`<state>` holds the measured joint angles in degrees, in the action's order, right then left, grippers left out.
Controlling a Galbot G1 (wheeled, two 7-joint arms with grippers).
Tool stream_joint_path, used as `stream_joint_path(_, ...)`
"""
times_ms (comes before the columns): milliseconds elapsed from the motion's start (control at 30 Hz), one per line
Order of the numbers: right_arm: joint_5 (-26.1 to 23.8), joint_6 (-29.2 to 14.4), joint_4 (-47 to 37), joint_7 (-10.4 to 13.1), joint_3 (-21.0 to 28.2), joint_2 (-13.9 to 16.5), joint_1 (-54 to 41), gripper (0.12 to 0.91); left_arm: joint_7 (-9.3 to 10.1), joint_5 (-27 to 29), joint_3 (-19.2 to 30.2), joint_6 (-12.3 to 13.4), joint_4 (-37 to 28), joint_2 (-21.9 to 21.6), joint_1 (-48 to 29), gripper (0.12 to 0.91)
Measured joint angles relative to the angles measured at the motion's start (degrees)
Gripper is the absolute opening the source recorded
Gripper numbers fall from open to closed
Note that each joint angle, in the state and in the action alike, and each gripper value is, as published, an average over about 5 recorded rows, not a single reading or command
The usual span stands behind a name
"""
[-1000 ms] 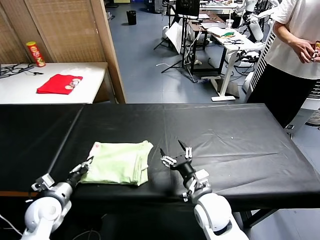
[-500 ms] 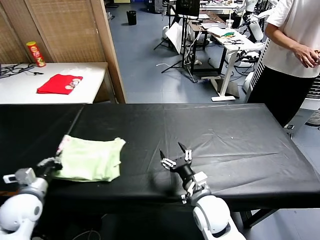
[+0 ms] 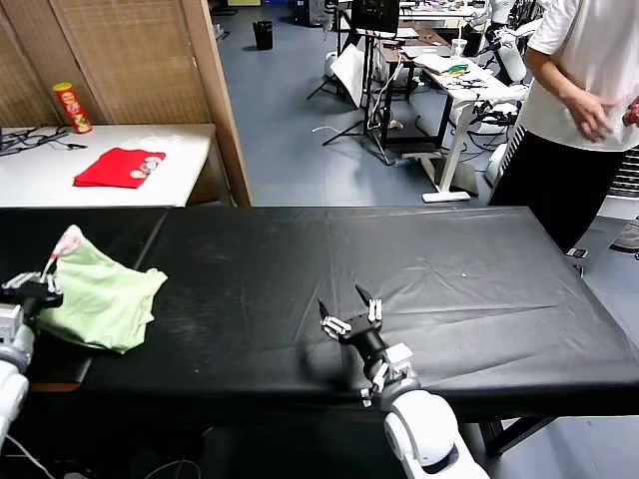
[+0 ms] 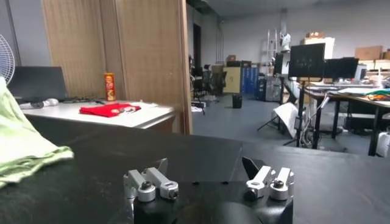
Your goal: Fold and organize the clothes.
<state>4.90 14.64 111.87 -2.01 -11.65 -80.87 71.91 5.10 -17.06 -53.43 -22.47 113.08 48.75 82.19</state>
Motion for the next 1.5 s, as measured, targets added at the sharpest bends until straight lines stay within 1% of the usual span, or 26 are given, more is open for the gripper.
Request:
stream_joint_path(67,-0.28,0.02,-0.02,0.00,-0.03,-0.24,0.11,0.798,0.67,-0.22,1.69,-0.96,1.63,1.09,-0.29,0.151)
stream_joint_path(133,-0.57,0.07,0.13,0.00,-0.18,-0.42,0.34,0.798,1.70,-1.79,3.73,-2.40,3.51,2.54,-0.68,0.151)
stream_joint_path(433,-0.95,0.11,1.15,0.00,-1.79,-0.04,1.77,0.798,7.81,-13.26,13.45,-8.13,11.45,9.49,-3.20,0.151)
stream_joint_path(533,-1.07,0.10,1.54,0.00,-2.37,-0.05,2.28,0.798,9.46,-14.74,16.64,-8.80,12.81,11.46,-3.80,0.151)
stream_joint_path(600,-1.07,0.10,1.89,-0.01,-2.69,-0.09,2.62,0.798,9.74,-13.47,19.08,-8.41,13.14,12.87,-4.11,0.151)
stream_joint_path(700,-0.45,0.28,2.30,-0.03,-2.97,0.03,2.98,0.798,8.79,-9.68,23.24,-6.62,12.70,15.39,-4.33,0.153)
stream_joint_path(767,0.65,0.64,2.41,-0.03,-3.00,0.29,3.04,0.798,7.70,-6.72,26.06,-5.19,11.99,17.17,-4.17,0.185)
stream_joint_path(800,1.45,0.96,2.43,0.01,-2.93,0.46,3.00,0.798,7.07,-5.22,27.40,-4.59,11.60,18.00,-4.00,0.218)
stream_joint_path(900,3.96,2.22,2.40,0.21,-2.50,0.85,2.66,0.798,4.71,-0.68,30.73,-2.78,10.77,19.79,-3.34,0.366)
stream_joint_path(933,4.78,2.72,2.34,0.32,-2.28,0.92,2.48,0.798,3.83,0.64,31.51,-2.07,10.65,20.10,-3.09,0.433)
stream_joint_path(1000,6.51,3.80,2.16,0.74,-1.81,0.95,2.07,0.798,2.22,2.45,32.46,-0.60,10.64,20.34,-2.55,0.533)
stream_joint_path(1033,7.61,4.49,1.99,1.13,-1.52,0.91,1.81,0.798,1.52,3.00,32.69,0.20,10.73,20.33,-2.26,0.600)
stream_joint_path(1100,10.27,6.03,1.53,2.12,-0.78,0.67,1.18,0.798,0.49,3.52,32.83,1.39,11.03,20.25,-1.73,0.692)
stream_joint_path(1167,13.64,7.82,0.72,3.45,0.24,0.14,0.22,0.798,0.12,3.68,32.69,2.17,11.30,20.20,-1.38,0.761)
stream_joint_path(1233,17.13,9.44,-0.56,4.95,1.44,-0.67,-1.11,0.798,0.16,3.80,32.31,2.71,11.37,20.22,-1.09,0.786)
stream_joint_path(1333,21.43,11.14,-3.23,6.82,3.33,-2.27,-3.54,0.798,0.29,4.04,31.30,3.47,11.30,20.25,-0.44,0.797)
stream_joint_path(1400,23.88,11.91,-5.50,7.52,4.62,-3.59,-5.37,0.798,0.32,4.11,30.32,3.94,11.32,20.27,0.18,0.798)
stream_joint_path(1500,27.11,12.77,-9.17,7.95,6.34,-5.60,-8.09,0.798,0.41,4.12,28.53,4.60,11.42,20.30,1.40,0.798)
